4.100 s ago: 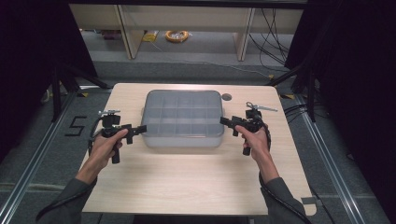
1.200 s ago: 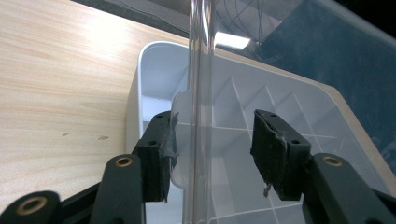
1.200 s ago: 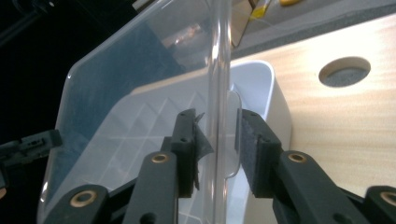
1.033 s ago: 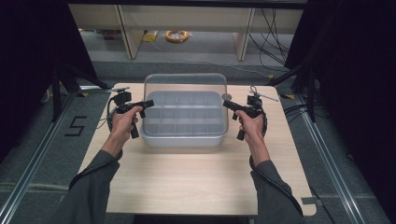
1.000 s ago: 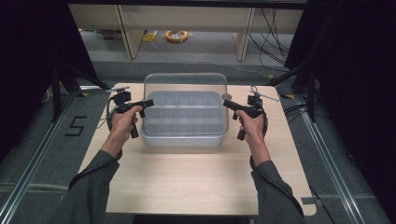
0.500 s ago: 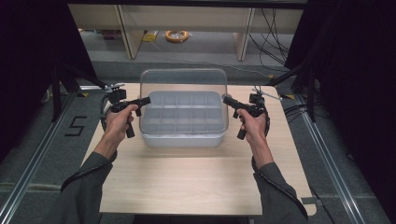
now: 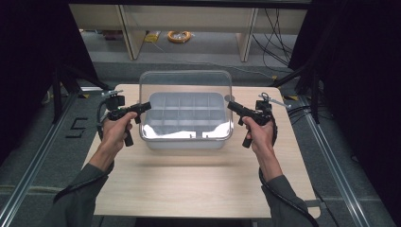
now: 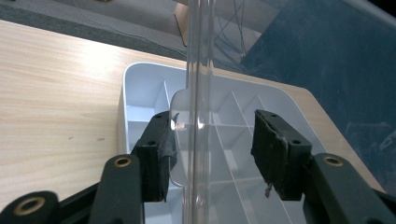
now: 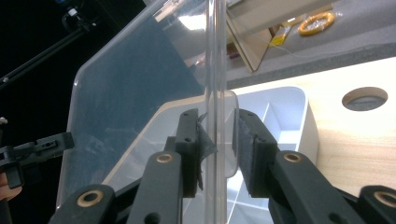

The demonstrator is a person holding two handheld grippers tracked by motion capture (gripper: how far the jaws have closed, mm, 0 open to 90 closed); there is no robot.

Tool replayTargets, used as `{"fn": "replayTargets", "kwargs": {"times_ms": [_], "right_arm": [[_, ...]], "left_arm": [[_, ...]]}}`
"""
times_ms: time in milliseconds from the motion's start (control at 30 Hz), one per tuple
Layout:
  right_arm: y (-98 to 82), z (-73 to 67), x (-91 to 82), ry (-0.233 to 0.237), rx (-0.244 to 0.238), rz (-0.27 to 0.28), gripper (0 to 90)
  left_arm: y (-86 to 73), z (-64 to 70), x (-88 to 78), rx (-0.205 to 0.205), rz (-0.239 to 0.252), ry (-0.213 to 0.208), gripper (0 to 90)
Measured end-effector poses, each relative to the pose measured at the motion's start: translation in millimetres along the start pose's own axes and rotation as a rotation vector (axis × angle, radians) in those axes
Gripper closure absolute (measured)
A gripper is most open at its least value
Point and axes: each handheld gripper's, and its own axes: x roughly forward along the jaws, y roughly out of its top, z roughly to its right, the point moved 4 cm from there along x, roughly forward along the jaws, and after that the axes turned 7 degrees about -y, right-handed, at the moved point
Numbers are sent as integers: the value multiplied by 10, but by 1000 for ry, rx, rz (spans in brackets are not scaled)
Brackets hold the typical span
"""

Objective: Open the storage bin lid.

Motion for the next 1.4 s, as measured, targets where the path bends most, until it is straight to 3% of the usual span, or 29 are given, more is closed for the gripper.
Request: {"fn": "replayTargets", "kwargs": {"times_ms": [200,367,500,633,800,833,900,933,1200,1233,1300,1400], "right_arm": [[-89,-90,-198,21,-33,20,734],[-140,-130,-267,30,-57,29,737],[-195,-220,-350,46,-45,16,738],[-233,-204,-376,53,-75,25,740],[-345,-201,-444,63,-70,18,742],[-405,-205,-487,62,-46,-5,742],[-430,-199,-503,61,-44,-8,742],[-470,-170,-523,54,-73,-2,741],[-640,-167,-600,43,-90,-33,738],[-666,-135,-593,40,-114,-30,738],[-740,-144,-614,46,-79,-54,737],[-803,-115,-619,47,-111,-52,737]], "left_arm": [[-87,58,-144,23,5,-18,483],[-129,84,-270,39,5,-19,483],[-173,97,-360,48,11,-21,482],[-249,118,-437,66,16,-20,482],[-376,128,-502,79,8,-22,483],[-407,130,-509,84,3,-25,486],[-468,139,-522,91,-7,-24,486],[-497,140,-529,98,-11,-22,486],[-730,100,-583,101,-32,-29,489],[-754,92,-595,103,-35,-29,491],[-800,88,-613,104,-40,-29,494],[-857,74,-633,104,-47,-27,494]]}}
